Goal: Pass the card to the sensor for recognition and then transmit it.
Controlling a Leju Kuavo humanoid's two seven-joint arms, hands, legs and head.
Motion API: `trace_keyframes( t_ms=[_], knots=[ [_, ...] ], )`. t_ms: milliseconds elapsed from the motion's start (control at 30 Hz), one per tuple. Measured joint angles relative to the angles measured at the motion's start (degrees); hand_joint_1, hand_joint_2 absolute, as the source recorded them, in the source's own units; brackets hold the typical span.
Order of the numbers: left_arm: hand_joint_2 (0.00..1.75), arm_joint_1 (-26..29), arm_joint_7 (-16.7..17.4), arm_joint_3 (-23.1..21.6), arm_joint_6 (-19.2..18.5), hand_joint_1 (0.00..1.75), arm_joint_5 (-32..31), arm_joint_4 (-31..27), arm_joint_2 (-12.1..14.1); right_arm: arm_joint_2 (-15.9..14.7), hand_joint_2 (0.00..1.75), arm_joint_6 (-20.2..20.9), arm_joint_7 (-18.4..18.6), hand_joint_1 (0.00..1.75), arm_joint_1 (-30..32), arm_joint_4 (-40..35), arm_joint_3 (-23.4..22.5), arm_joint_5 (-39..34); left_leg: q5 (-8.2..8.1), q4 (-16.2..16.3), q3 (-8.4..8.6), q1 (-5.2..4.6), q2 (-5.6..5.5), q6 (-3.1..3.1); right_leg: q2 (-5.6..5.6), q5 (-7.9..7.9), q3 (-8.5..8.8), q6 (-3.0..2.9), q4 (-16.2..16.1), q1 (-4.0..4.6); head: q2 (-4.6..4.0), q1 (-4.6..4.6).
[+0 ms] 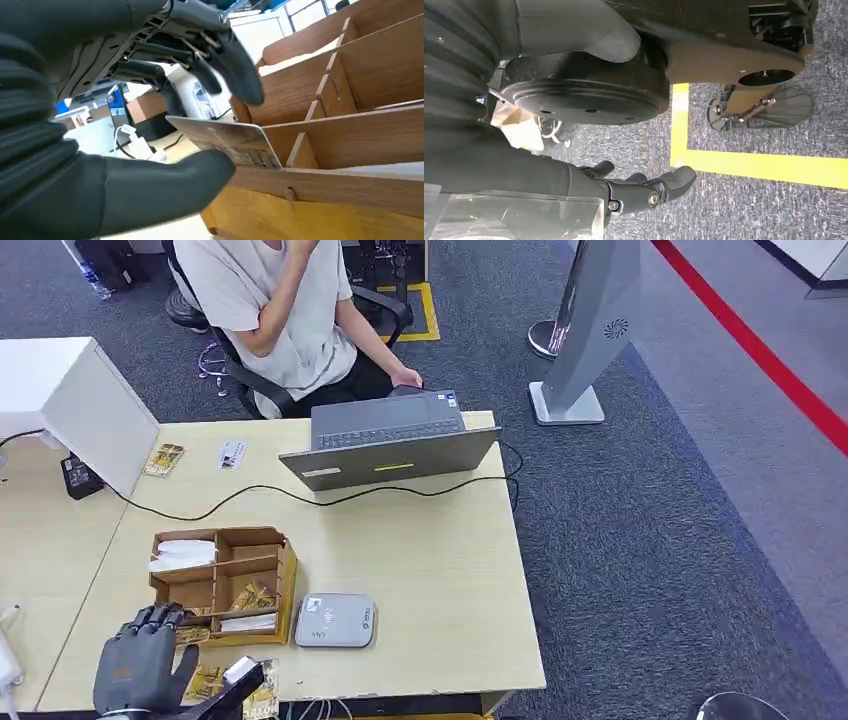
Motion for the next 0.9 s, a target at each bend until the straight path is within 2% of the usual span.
trace_keyframes(
  t_ms=[533,700,900],
  knots=[
    [1.75,-0.15,-0.33,0.0,-0.7,1.75,1.49,0.0,0.44,0.02,1.75,0.0,0.02,0.0,-0.09,0.0,-0.74,0.04,0.0,0.0,0.02,0.0,0.0,0.0,-0.01,0.0,0.0,0.0,0.0,0.0,-0.02,0.0],
    [1.75,-0.14,-0.74,0.26,2.4,1.75,0.0,-0.11,-0.08,0.04,1.75,-0.02,0.0,0.0,-0.12,0.0,-1.05,0.09,0.0,0.0,0.02,0.0,-0.01,0.0,-0.01,0.0,0.0,0.0,0.0,0.0,-0.02,0.0],
    [1.75,0.0,-1.53,0.61,3.54,1.75,-2.8,-2.71,-0.42,0.07,1.75,-0.09,-0.13,0.0,-0.14,0.0,-1.44,0.07,0.0,0.0,0.01,0.0,-0.03,0.0,-0.04,0.0,0.0,0.0,0.0,0.0,0.0,0.0]
  ],
)
